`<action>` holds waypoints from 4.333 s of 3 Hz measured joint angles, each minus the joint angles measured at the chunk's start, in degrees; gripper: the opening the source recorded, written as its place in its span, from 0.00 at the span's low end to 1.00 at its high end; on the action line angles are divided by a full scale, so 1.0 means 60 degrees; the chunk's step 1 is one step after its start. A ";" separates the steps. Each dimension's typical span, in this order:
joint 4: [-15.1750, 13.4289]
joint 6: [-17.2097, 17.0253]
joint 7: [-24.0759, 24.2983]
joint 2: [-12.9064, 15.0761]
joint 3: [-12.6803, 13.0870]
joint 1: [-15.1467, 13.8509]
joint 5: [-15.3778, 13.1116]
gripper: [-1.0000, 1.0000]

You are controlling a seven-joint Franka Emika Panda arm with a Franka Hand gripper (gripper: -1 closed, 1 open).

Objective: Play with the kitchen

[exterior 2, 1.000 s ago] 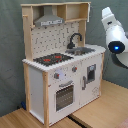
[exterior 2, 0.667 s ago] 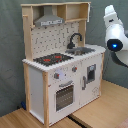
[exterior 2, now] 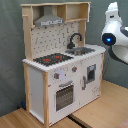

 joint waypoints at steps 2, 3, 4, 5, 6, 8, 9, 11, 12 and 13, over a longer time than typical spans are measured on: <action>-0.0553 0.0401 0.1763 0.0428 -0.0141 -0.0885 0.0011 1.00; -0.0697 0.0909 0.2532 0.0725 -0.0242 -0.1321 0.0032 1.00; -0.0714 0.1416 0.3245 0.1062 -0.0423 -0.1467 0.0090 1.00; -0.0800 0.2087 0.3807 0.1513 -0.0608 -0.1467 0.0098 1.00; -0.1284 0.2850 0.4244 0.1730 -0.0793 -0.1467 0.0100 1.00; -0.1486 0.3477 0.4283 0.1871 -0.0973 -0.1478 0.0099 0.00; -0.1486 0.3696 0.4283 0.2135 -0.1001 -0.1501 0.0098 0.00; -0.1362 0.5325 0.4107 0.3058 -0.0997 -0.2110 0.0090 0.00; -0.1074 0.6061 0.3755 0.3431 -0.0843 -0.2318 0.0090 0.00; -0.0541 0.6502 0.3578 0.3912 -0.0456 -0.2823 0.0090 0.00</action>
